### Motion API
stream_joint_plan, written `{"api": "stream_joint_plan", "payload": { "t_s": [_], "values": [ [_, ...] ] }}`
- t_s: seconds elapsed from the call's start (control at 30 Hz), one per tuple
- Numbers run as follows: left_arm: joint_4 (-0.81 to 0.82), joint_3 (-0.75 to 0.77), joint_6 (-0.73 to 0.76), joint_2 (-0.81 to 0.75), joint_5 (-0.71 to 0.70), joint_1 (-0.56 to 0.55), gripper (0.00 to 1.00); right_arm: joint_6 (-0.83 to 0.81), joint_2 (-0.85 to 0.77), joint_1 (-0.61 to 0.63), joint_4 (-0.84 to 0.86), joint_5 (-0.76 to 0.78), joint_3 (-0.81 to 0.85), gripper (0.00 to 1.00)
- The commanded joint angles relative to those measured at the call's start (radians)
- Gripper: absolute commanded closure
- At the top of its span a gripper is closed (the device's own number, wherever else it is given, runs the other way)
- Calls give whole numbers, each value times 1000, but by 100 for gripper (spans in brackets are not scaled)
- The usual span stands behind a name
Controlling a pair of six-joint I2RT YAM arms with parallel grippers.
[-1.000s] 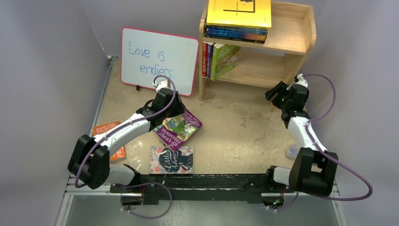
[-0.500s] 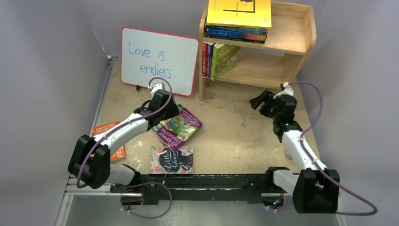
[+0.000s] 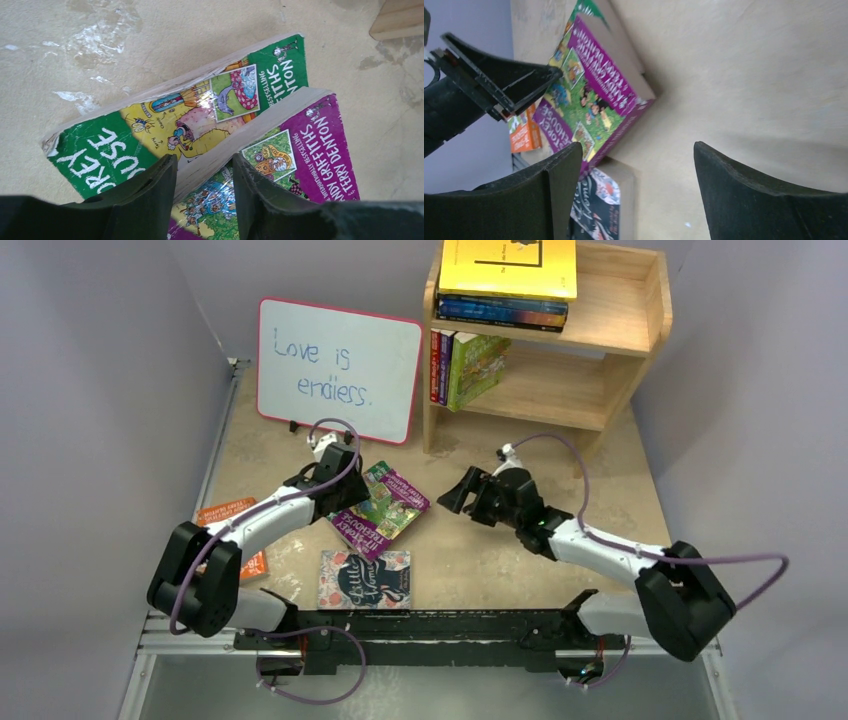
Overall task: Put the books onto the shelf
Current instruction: Adjust the shelf at the center of the board, then pick up the book from the center of the board.
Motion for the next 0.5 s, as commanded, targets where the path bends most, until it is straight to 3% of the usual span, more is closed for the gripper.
{"api": "stream_joint_plan", "payload": {
  "t_s": [0.0, 0.17, 0.4, 0.47],
  "values": [
    [18, -13, -6, 19, 13, 10, 60, 234, 98, 114, 196, 119, 8, 15],
    [-4, -9, 16, 55, 17, 10, 73, 379, 336, 171, 343, 105, 86, 15],
    [14, -21, 10, 66, 53, 10, 78, 415, 515, 193, 517, 124, 156, 22],
    [15, -17, 11, 55, 56, 10, 78, 424, 537, 194, 600, 126, 152, 28]
  ]
}}
